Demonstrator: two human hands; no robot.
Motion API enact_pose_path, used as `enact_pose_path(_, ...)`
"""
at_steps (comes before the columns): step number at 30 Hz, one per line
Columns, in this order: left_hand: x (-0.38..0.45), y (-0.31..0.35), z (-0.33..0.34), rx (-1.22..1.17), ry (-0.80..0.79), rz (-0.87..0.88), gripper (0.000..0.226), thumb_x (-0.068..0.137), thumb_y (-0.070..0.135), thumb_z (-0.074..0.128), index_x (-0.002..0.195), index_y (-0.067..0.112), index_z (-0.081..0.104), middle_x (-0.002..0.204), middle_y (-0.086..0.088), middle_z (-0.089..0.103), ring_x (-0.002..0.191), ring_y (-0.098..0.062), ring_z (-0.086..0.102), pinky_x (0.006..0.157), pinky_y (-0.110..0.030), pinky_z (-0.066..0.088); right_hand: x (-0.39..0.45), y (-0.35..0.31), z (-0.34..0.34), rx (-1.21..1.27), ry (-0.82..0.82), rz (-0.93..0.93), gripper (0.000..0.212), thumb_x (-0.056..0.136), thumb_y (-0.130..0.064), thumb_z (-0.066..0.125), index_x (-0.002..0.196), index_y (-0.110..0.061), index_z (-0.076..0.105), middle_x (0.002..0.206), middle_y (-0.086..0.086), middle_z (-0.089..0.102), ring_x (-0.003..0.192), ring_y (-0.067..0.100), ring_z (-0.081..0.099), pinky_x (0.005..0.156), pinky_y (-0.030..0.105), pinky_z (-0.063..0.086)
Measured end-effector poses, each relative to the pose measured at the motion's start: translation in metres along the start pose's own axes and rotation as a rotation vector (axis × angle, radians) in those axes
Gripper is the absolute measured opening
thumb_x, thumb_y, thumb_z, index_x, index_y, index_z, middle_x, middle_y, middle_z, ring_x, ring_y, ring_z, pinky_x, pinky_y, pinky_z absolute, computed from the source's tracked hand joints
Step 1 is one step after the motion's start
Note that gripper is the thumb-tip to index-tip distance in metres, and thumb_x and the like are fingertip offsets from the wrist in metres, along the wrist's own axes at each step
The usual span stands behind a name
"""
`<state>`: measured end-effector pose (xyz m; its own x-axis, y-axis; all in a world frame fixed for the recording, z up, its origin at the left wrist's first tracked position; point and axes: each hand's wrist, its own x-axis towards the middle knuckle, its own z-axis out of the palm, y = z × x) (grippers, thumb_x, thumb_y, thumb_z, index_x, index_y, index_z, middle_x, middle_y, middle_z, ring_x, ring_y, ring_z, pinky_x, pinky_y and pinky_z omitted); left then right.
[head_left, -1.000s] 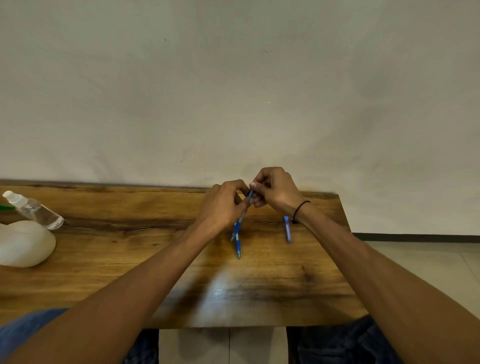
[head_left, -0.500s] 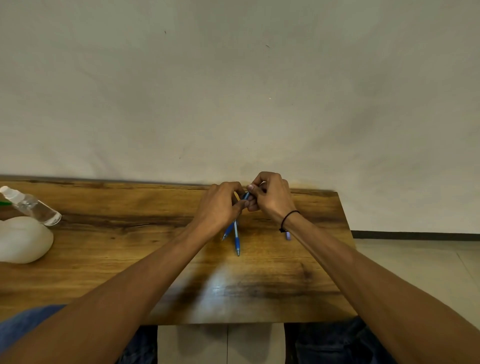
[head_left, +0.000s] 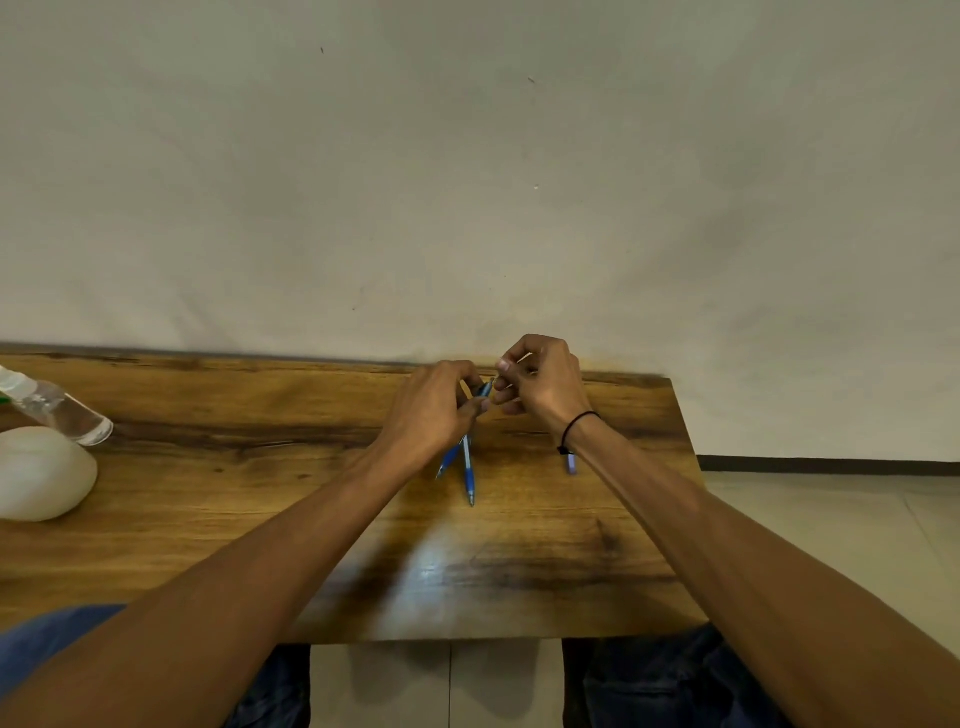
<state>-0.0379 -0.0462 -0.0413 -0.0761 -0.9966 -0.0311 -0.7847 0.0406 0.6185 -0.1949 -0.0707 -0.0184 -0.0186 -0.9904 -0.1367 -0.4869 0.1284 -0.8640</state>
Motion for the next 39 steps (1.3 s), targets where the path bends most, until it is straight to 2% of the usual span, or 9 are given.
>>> enact_pose_path(5,0.005,-0.007,-0.003,-0.024,0.037,-0.044,0.015,0.092,0.038,0.076,0.102,0.029,0.069,0.065,0.017,0.062,0.063,0.003,0.062,0.054,-0.017,0.04,0.01,0.026,-0.006,-0.363,0.055,-0.099,0.014,0.098,-0.007,0.064,0.086,-0.012,0.067,0.072,0.003,0.073,0.065,0.017,0.073,0.068,0.043,0.064)
enact_pose_path(10,0.011,-0.01,-0.007,-0.042,0.068,-0.07,0.015,0.092,0.041,0.075,0.101,0.032,0.068,0.066,0.02,0.061,0.071,-0.001,0.059,0.075,-0.025,0.039,0.009,0.054,-0.001,-0.802,-0.041,-0.24,0.005,0.098,-0.013,0.058,0.094,-0.016,0.06,0.095,0.011,0.07,0.09,0.038,0.066,0.071,0.045,0.055)
enact_pose_path(14,0.011,-0.01,-0.004,-0.035,0.055,-0.069,0.015,0.093,0.041,0.074,0.102,0.031,0.068,0.081,0.012,0.072,0.077,-0.007,0.065,0.074,-0.027,0.044,0.012,0.07,0.006,-0.855,-0.084,-0.24,0.009,0.102,-0.021,0.056,0.098,-0.014,0.059,0.104,0.015,0.069,0.097,0.042,0.063,0.076,0.047,0.052)
enact_pose_path(19,0.011,-0.012,-0.002,-0.016,0.037,-0.061,0.018,0.094,0.04,0.074,0.106,0.028,0.069,0.091,0.005,0.078,0.085,-0.013,0.071,0.077,-0.035,0.058,0.016,0.077,0.007,-0.865,-0.132,-0.249,0.006,0.1,-0.015,0.058,0.094,-0.013,0.058,0.107,0.015,0.068,0.097,0.042,0.062,0.074,0.046,0.051)
enact_pose_path(25,0.008,-0.01,0.0,0.014,0.037,-0.049,0.018,0.095,0.04,0.072,0.108,0.028,0.068,0.087,0.008,0.074,0.076,-0.007,0.065,0.064,-0.025,0.049,0.017,0.071,0.003,-0.894,-0.183,-0.192,0.016,0.096,-0.016,0.067,0.106,-0.008,0.057,0.111,0.019,0.065,0.102,0.043,0.062,0.081,0.052,0.054)
enact_pose_path(29,0.005,-0.009,0.001,0.027,-0.001,-0.046,0.018,0.095,0.039,0.072,0.108,0.028,0.069,0.082,0.01,0.072,0.07,-0.003,0.064,0.057,-0.02,0.043,0.025,0.055,-0.015,-0.67,-0.137,-0.178,0.018,0.094,-0.006,0.068,0.112,-0.005,0.064,0.103,0.018,0.071,0.095,0.036,0.068,0.083,0.05,0.058)
enact_pose_path(31,0.003,-0.006,0.002,0.027,-0.016,-0.043,0.018,0.095,0.039,0.073,0.108,0.027,0.069,0.083,0.007,0.073,0.071,-0.006,0.066,0.057,-0.022,0.045,0.026,0.043,-0.023,-0.378,-0.17,-0.125,0.009,0.096,-0.003,0.067,0.104,-0.002,0.069,0.09,0.017,0.074,0.081,0.03,0.074,0.078,0.045,0.063)
enact_pose_path(34,0.0,-0.001,0.004,0.035,-0.022,-0.02,0.018,0.094,0.038,0.074,0.107,0.025,0.072,0.084,0.006,0.075,0.072,-0.007,0.068,0.057,-0.023,0.043,0.02,0.027,-0.026,0.075,-0.294,0.016,0.013,0.098,0.0,0.064,0.107,0.008,0.066,0.09,0.027,0.073,0.077,0.032,0.076,0.068,0.035,0.065)
enact_pose_path(39,-0.001,0.005,0.002,0.077,-0.021,0.003,0.021,0.094,0.039,0.073,0.11,0.025,0.072,0.093,0.003,0.077,0.078,-0.013,0.069,0.067,-0.031,0.053,0.012,0.019,-0.021,0.261,-0.385,0.039,0.021,0.096,0.001,0.066,0.11,0.016,0.063,0.093,0.034,0.071,0.076,0.029,0.075,0.069,0.031,0.065)
